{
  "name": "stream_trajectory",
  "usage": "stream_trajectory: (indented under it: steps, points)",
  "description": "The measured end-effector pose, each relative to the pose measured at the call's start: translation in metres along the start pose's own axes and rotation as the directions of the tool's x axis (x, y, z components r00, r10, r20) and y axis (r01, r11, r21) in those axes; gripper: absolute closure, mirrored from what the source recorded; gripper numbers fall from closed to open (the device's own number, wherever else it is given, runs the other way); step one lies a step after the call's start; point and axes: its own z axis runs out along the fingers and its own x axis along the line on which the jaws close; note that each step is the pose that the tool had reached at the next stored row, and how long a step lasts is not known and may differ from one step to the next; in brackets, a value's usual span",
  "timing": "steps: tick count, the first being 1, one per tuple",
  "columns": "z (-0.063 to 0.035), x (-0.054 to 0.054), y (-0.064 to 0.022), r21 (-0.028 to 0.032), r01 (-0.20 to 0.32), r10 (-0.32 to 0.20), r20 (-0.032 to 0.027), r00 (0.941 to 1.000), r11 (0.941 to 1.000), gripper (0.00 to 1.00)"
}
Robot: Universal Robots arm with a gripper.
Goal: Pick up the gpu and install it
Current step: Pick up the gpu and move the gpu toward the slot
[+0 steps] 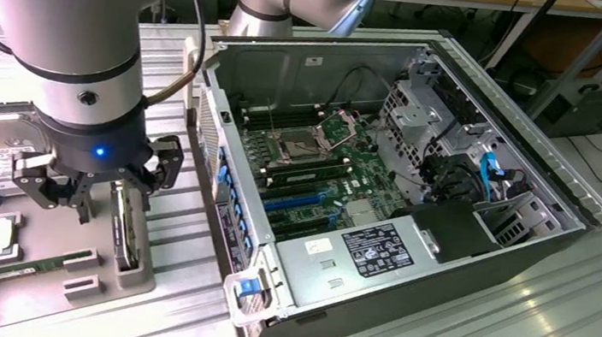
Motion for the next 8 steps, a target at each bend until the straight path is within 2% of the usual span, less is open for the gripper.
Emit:
stream_trajectory:
  steps: [5, 8]
  points:
    - [0.0082, -0.001, 0.008, -0.0002, -0.01, 0.01, 0.0004, 1.0, 1.0, 0.34]
    - [0.0124, -0.001, 0.0092, -0.0002, -0.012, 0.012, 0.0004, 0.9999, 0.9999, 0.34]
